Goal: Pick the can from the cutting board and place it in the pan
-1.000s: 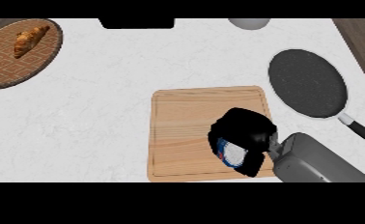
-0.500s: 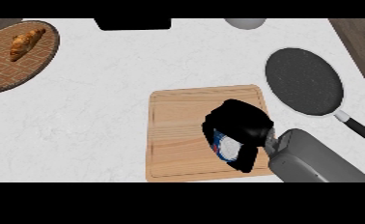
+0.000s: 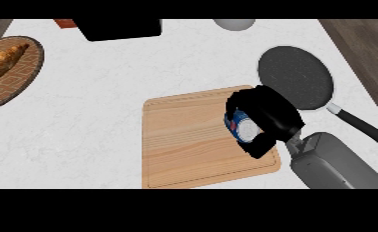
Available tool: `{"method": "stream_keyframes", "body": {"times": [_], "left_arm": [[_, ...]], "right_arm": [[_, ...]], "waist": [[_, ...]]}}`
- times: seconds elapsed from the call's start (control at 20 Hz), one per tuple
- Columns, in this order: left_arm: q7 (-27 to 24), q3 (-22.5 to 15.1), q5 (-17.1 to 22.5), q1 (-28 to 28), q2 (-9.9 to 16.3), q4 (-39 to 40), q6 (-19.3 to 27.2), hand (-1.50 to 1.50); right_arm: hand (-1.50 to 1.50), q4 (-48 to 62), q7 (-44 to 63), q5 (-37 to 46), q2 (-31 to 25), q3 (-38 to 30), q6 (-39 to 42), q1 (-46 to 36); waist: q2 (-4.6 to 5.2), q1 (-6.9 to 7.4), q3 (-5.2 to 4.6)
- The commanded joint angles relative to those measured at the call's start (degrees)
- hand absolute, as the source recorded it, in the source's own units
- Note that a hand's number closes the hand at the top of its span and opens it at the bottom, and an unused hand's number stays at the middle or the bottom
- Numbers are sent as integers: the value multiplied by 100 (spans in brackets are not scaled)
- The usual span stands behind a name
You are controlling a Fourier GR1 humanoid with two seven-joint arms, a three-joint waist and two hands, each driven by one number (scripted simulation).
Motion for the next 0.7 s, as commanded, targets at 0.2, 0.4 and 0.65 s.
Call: {"method": "stream_keyframes", "body": {"times": [0.2, 0.4, 0.65], "left_arm": [[-787, 715, -102, -1246, -562, -738, 300, 0], [-831, 791, -68, -1261, -512, -724, 358, 0], [-889, 803, -5, -1321, -442, -714, 304, 0]], "right_arm": [[150, -742, 676, 159, 307, -725, -1124, 266], [150, -947, 970, 90, 451, -970, -1428, 540], [150, -1040, 1261, -49, 606, -1317, -1753, 848]], "waist": [[-90, -293, -21], [-42, -308, -21], [22, -243, -26]]}}
